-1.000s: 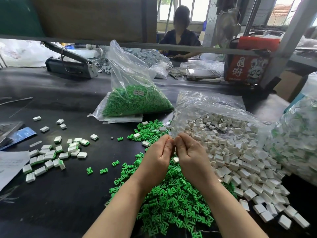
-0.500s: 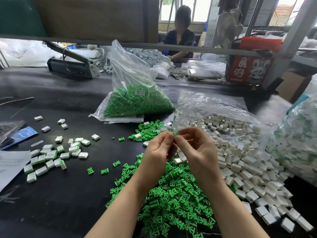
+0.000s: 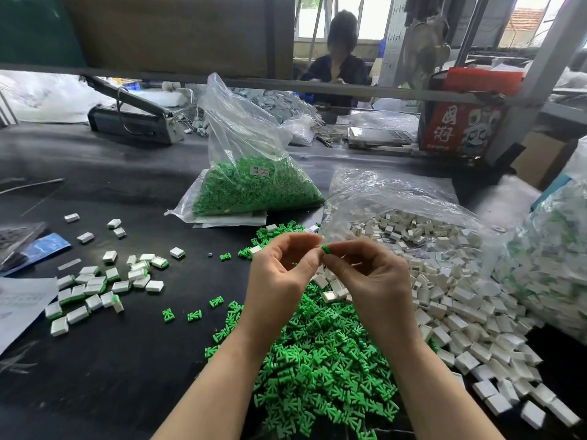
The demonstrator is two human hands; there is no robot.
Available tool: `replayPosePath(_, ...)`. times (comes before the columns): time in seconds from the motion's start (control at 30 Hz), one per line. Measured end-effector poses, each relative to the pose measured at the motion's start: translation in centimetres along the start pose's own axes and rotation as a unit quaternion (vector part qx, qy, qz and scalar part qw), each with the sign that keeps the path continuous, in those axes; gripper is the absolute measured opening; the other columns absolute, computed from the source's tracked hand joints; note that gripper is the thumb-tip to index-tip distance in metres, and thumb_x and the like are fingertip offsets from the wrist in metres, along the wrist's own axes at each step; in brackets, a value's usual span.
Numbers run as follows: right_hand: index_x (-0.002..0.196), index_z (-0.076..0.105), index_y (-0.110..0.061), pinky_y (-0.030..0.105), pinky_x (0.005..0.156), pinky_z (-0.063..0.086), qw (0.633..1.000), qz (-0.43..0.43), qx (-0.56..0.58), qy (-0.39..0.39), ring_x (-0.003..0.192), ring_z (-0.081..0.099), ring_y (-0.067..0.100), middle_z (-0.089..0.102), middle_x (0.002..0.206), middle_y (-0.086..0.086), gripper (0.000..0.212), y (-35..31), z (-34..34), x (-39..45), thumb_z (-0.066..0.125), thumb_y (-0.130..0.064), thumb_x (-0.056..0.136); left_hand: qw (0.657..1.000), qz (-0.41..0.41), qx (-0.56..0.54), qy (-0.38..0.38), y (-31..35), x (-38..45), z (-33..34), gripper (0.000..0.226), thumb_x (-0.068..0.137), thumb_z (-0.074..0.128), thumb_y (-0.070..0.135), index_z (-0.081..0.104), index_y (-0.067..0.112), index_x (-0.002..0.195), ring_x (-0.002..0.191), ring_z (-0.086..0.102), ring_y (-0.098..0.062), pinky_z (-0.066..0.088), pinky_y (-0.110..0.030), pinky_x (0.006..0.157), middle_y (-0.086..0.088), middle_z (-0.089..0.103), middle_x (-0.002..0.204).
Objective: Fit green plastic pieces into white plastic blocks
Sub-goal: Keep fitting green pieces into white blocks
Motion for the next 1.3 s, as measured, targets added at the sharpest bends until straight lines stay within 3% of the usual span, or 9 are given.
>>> replayPosePath(0.17,0.086,0.076,-0.018,0.046,0.06,0.052,0.999,-0.025,-0.024,-0.012,0.067,0.062,0.027,0.071,0.078,-0.002,0.012,-0.2,0.0,0.0,0.08,-0.019,0.075,1.0,-0.004,-0.013,0.002,0.0,0.0,-0.3,0.018,0.081,0.067,0.019,0.072,0.015,0.097,0.086,0.07,-0.017,0.056,-0.027,0.078,-0.007,0.074,0.091)
replayPosePath(0.33,0.088,0.076,-0.016,0.047,0.062,0.054,0.999,-0.029,0.003,-0.037,0.07,0.065,0.031,0.073,0.079,0.0,0.017,-0.2,0.3,0.0,0.078,-0.025,0.074,0.999,0.0,-0.041,0.012,0.4,0.0,-0.3,0.016,0.077,0.067,0.014,0.072,0.015,0.093,0.082,0.068,-0.012,0.056,-0.025,0.077,-0.002,0.073,0.086)
replayPosePath(0.5,0.089,0.074,-0.016,0.027,0.07,0.057,0.993,0.023,0.079,-0.085,0.079,0.07,0.02,0.075,0.086,0.004,0.016,0.6,0.8,0.1,0.076,-0.024,0.076,0.998,0.019,-0.053,0.019,0.8,-0.1,-0.4,0.019,0.074,0.069,0.011,0.071,0.024,0.088,0.078,0.066,-0.009,0.054,-0.021,0.07,0.002,0.071,0.081)
replayPosePath(0.63,0.092,0.067,-0.01,0.025,0.067,0.054,0.988,0.067,0.096,-0.101,0.075,0.064,0.012,0.07,0.081,0.0,0.026,1.4,1.1,0.2,0.074,-0.028,0.076,0.999,0.047,-0.011,0.022,1.4,-0.2,-0.4,0.023,0.068,0.07,0.026,0.068,0.031,0.09,0.084,0.067,-0.015,0.054,-0.04,0.08,-0.002,0.073,0.088)
replayPosePath(0.7,0.095,0.066,-0.008,0.027,0.064,0.051,0.986,0.078,0.081,-0.124,0.073,0.061,0.011,0.068,0.081,0.0,0.031,1.6,1.4,0.2,0.071,-0.033,0.077,0.998,0.056,0.012,0.022,1.6,-0.2,-0.4,0.024,0.067,0.07,0.028,0.066,0.033,0.09,0.08,0.065,-0.01,0.049,-0.046,0.082,-0.001,0.074,0.089)
replayPosePath(0.87,0.099,0.066,-0.006,0.024,0.061,0.045,0.982,0.044,0.034,-0.182,0.069,0.054,0.005,0.063,0.073,-0.011,0.035,1.3,2.2,-0.2,0.059,-0.039,0.091,0.999,0.042,0.003,0.013,1.7,-0.2,-0.3,0.022,0.068,0.07,0.019,0.064,0.032,0.085,0.071,0.059,-0.006,0.048,-0.061,0.08,0.001,0.072,0.086)
replayPosePath(1.0,0.086,0.062,-0.011,0.023,0.059,0.038,0.983,0.012,-0.021,-0.181,0.063,0.048,0.003,0.055,0.067,-0.014,0.029,1.1,2.3,-0.4,0.048,-0.034,0.095,0.999,0.047,-0.017,-0.001,1.5,-0.3,0.0,0.021,0.071,0.07,0.01,0.06,0.024,0.082,0.072,0.057,-0.01,0.048,-0.051,0.07,0.001,0.067,0.083)
replayPosePath(1.17,0.083,0.061,-0.009,0.048,0.062,0.045,0.987,-0.038,-0.059,-0.146,0.067,0.056,0.023,0.059,0.071,0.001,0.041,0.3,2.1,-0.6,0.043,-0.044,0.097,0.995,0.037,-0.092,-0.011,1.2,-0.4,0.5,0.018,0.065,0.069,0.017,0.058,0.021,0.078,0.071,0.056,-0.018,0.05,-0.032,0.058,-0.004,0.063,0.079)
replayPosePath(1.3,0.08,0.06,-0.009,0.048,0.06,0.044,0.987,-0.048,-0.07,-0.135,0.066,0.053,0.023,0.056,0.069,0.003,0.038,0.1,2.0,-0.6,0.044,-0.039,0.098,0.99,0.042,-0.131,-0.017,1.1,-0.4,0.9,0.017,0.064,0.067,0.012,0.059,0.022,0.075,0.065,0.057,-0.012,0.05,-0.025,0.056,-0.003,0.062,0.076)
Point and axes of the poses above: each hand's wrist, its own x-axis towards the middle knuckle, its own z-axis out of the palm, y = z × x, the point moved 6 cm from there along x, towards the middle knuckle
